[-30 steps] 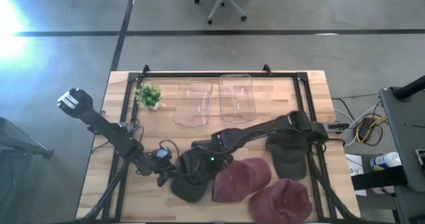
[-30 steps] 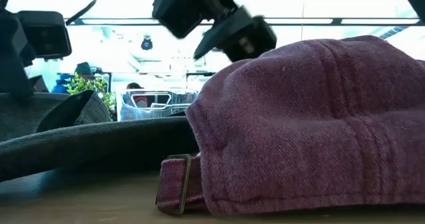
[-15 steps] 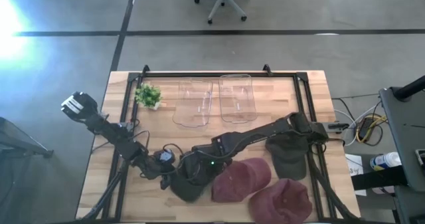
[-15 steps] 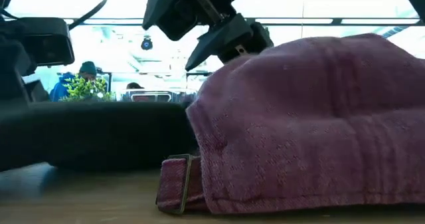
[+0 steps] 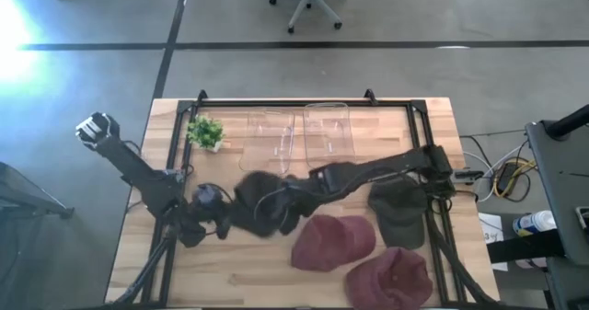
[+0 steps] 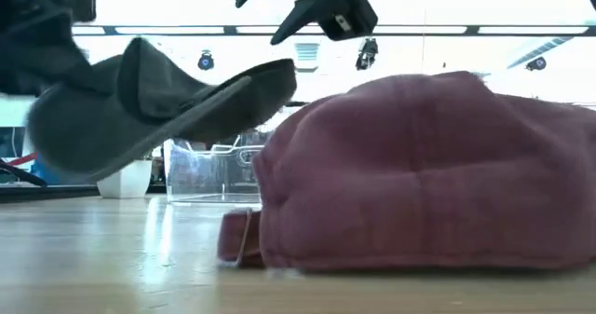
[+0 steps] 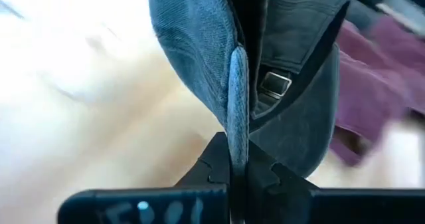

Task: Pick & Place hat
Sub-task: Put the black cap into the left transparent bin

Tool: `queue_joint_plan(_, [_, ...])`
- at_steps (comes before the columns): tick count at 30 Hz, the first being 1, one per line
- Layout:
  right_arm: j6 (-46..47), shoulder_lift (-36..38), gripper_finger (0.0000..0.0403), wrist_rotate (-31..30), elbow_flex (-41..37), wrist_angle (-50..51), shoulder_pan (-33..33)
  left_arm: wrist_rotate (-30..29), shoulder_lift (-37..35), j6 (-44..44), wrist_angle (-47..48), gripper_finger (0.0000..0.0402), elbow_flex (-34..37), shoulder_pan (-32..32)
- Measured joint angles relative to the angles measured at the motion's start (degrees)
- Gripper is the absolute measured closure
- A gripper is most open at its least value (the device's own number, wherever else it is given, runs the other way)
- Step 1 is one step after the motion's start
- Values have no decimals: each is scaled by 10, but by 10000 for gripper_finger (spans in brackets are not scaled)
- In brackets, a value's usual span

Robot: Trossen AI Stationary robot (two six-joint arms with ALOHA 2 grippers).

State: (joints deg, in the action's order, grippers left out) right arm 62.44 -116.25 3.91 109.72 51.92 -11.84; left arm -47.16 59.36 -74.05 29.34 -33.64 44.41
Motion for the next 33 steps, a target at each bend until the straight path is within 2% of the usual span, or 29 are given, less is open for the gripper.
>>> queue_joint_plan(6, [40,39,209,-75,-14,8,14,-88,2,-17,266,395,-126,0])
queue_joint_plan(12, [46,59,209,-167,-14,-58,24,-179,41,-23,422,395,-205,-14])
queue_joint_plan(15, [53,69,209,-171,-15,-103,40,-195,71,13,494,395,-218,-39])
queue_joint_plan(20, [48,85,209,-157,-15,-119,70,-224,126,50,594,396,-213,-95])
queue_joint_plan(23, [38,86,209,-142,-15,-115,78,-245,147,64,604,396,-213,-139])
queue_joint_plan(27, [36,85,209,-126,-15,-105,86,-237,158,71,602,396,-233,-190])
queue_joint_plan(33, [16,85,209,-138,-30,-100,98,-252,147,73,605,396,-285,-194])
